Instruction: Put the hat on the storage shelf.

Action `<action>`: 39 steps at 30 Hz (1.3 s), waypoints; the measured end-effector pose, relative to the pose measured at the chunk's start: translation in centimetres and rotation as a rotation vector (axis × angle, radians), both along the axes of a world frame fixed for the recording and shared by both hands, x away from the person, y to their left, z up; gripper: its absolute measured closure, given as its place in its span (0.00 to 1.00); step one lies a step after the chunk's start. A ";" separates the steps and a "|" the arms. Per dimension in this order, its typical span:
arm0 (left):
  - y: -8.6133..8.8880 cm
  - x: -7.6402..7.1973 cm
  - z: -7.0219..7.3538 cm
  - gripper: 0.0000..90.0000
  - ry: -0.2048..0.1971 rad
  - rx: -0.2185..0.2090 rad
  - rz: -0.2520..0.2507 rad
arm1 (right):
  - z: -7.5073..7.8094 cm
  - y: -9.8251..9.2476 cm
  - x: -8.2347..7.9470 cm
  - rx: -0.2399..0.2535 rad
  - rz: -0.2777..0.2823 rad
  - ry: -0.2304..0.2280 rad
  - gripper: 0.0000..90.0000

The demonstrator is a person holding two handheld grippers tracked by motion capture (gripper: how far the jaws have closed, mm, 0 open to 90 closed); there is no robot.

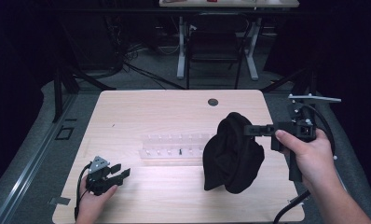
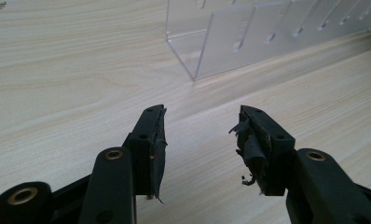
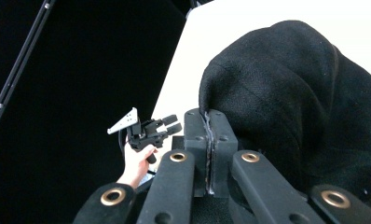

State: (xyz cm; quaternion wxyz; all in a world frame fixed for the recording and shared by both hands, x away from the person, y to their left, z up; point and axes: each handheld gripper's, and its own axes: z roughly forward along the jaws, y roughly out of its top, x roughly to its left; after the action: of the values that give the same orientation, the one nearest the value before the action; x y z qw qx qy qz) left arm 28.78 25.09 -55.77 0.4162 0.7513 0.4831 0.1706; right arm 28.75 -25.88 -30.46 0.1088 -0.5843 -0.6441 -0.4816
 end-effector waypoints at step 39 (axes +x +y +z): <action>-0.3 0.2 0.0 0.58 0.003 -0.009 -0.017 | 1.7 4.2 6.2 0.002 -0.052 -0.097 0.99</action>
State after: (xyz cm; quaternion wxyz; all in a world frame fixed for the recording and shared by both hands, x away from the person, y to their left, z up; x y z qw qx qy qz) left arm 29.00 24.81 -55.78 0.4203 0.7537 0.4781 0.1636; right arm 34.91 -21.69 -28.76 0.0653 -0.5768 -0.6326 -0.5128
